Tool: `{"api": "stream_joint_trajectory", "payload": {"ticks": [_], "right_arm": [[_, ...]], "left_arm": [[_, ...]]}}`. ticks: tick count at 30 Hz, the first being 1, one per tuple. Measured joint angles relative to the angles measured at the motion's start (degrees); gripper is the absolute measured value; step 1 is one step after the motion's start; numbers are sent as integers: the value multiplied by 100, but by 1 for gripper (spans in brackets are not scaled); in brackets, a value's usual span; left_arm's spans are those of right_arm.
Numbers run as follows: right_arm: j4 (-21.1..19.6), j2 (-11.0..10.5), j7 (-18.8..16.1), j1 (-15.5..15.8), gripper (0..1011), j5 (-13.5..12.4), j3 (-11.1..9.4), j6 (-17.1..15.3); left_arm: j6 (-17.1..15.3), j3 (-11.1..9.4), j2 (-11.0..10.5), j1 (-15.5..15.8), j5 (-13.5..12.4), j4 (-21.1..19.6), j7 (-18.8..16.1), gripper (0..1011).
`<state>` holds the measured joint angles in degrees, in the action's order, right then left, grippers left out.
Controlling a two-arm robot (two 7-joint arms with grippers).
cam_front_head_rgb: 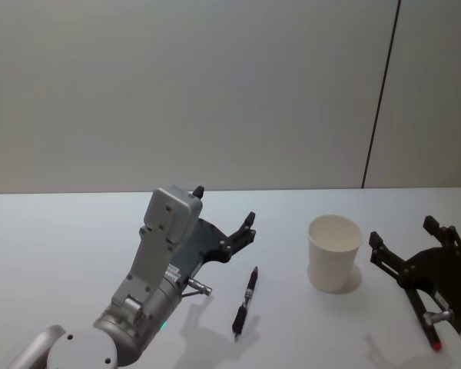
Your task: Place the pen into the pen holder.
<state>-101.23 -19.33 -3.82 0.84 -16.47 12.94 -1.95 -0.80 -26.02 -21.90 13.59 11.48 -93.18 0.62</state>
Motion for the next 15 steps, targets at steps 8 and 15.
{"api": "stream_joint_trajectory", "payload": {"ticks": [8,15], "right_arm": [[0,0,0,0,1001,0,0,0],[0,0,0,0,1001,0,0,0]], "left_arm": [[0,0,0,0,0,0,0,1004],[0,0,0,0,0,0,0,1004]]}}
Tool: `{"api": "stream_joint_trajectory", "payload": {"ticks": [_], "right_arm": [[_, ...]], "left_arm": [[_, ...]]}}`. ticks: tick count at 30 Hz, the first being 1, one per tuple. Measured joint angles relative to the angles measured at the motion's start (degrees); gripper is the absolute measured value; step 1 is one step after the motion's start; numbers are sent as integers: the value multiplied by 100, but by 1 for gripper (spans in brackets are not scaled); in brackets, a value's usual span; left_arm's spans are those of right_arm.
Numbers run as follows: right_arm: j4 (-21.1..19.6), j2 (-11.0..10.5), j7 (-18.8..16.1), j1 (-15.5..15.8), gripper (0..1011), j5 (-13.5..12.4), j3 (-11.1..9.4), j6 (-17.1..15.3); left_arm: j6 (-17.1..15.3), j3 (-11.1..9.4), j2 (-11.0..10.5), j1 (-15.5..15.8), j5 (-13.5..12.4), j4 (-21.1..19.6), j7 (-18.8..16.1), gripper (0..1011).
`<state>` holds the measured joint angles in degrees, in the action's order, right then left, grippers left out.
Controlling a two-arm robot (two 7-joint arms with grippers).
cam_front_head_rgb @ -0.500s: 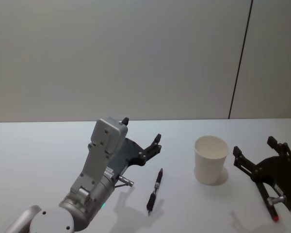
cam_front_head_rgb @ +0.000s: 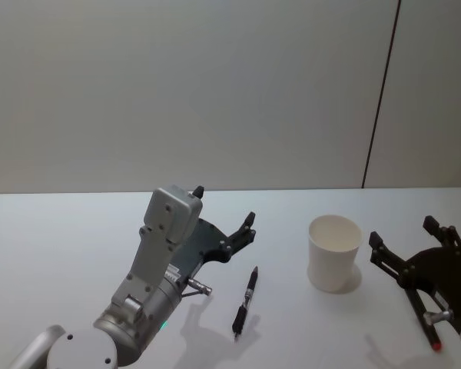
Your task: Place the pen into the pen holder.
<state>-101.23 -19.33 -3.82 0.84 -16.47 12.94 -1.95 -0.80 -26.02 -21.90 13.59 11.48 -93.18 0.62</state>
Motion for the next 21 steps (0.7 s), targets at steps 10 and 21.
{"api": "stream_joint_trajectory", "payload": {"ticks": [10,21], "right_arm": [[0,0,0,0,1001,0,0,0],[27,27,-3,-46,1002,25,0,-36]], "left_arm": [[0,0,0,0,0,0,0,1004],[0,0,0,0,0,0,0,1004]]}}
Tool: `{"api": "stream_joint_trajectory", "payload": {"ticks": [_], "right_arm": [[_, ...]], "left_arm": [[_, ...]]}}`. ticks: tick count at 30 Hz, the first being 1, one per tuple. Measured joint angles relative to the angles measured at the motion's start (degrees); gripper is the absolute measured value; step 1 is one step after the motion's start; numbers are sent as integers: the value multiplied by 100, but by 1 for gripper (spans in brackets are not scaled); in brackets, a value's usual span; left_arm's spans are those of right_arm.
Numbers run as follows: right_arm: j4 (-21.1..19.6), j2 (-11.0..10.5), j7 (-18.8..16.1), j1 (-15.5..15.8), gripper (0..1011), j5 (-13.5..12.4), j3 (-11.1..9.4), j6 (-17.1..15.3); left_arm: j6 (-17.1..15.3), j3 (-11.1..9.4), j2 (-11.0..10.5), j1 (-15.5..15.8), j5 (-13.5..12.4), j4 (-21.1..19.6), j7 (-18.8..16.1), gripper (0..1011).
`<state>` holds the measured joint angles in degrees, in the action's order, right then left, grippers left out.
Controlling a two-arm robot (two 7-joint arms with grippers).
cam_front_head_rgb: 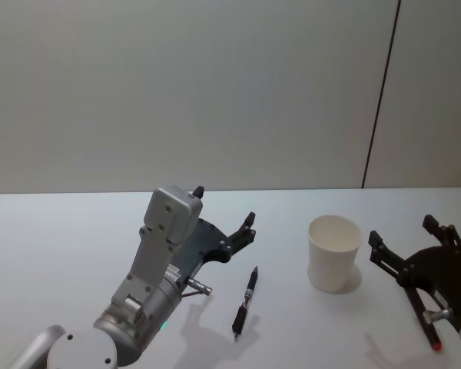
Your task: Place the pen into the pen holder.
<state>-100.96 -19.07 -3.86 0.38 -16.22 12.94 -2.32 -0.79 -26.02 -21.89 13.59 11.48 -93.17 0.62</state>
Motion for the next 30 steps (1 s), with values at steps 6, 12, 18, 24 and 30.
{"api": "stream_joint_trajectory", "payload": {"ticks": [6,12,18,24,30], "right_arm": [[116,82,15,-149,1001,55,2,-155],[331,198,119,-387,1001,111,-8,-449],[593,310,253,-638,1001,162,-31,-839],[874,417,397,-870,1001,214,-53,-1231],[1085,490,508,-1024,1001,238,-68,-1535]], "left_arm": [[0,0,0,0,0,0,0,1004],[0,0,0,0,0,0,0,1004],[0,0,0,0,0,0,0,1004],[0,0,0,0,0,0,0,1004],[0,0,0,0,0,0,0,1004]]}}
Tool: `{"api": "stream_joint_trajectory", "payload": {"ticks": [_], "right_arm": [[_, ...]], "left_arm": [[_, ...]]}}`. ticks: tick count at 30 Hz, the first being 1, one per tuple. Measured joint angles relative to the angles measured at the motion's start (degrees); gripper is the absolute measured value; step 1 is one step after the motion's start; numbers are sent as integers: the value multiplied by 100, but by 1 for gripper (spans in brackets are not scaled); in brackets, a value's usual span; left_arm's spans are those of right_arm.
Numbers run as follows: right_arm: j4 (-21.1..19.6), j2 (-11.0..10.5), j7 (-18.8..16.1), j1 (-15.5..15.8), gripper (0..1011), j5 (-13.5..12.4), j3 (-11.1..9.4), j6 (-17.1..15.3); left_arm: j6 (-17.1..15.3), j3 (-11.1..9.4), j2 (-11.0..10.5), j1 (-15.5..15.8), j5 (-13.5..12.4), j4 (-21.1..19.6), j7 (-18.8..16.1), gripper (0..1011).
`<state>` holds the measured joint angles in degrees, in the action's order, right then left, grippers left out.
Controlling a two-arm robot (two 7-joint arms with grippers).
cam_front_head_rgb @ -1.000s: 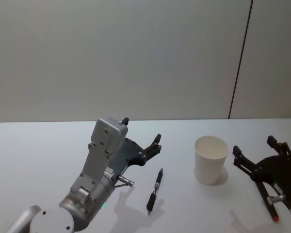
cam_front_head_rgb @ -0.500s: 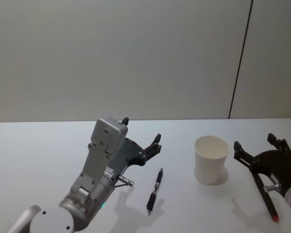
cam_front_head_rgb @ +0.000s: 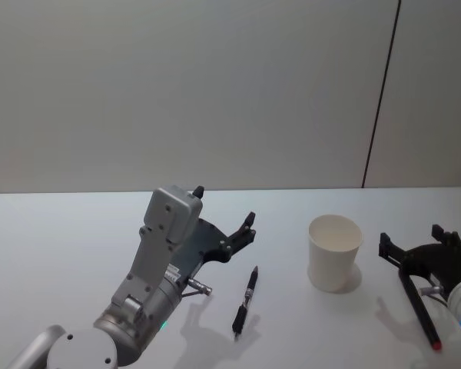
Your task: Place the pen into the pen holder.
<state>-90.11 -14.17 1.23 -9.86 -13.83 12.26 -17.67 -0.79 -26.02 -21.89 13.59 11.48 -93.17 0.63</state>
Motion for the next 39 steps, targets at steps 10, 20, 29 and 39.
{"api": "stream_joint_trajectory", "payload": {"ticks": [10,20,29,39], "right_arm": [[313,110,206,-184,1001,28,-22,-520],[495,157,409,-227,1001,11,-63,-873],[708,181,464,-243,1001,-50,-107,-1004],[1015,216,431,-295,1002,-48,-121,-1020]], "left_arm": [[0,0,0,0,0,0,0,1004],[0,0,0,0,0,0,0,1004],[0,0,0,0,0,0,0,1004],[0,0,0,0,0,0,0,1004]]}}
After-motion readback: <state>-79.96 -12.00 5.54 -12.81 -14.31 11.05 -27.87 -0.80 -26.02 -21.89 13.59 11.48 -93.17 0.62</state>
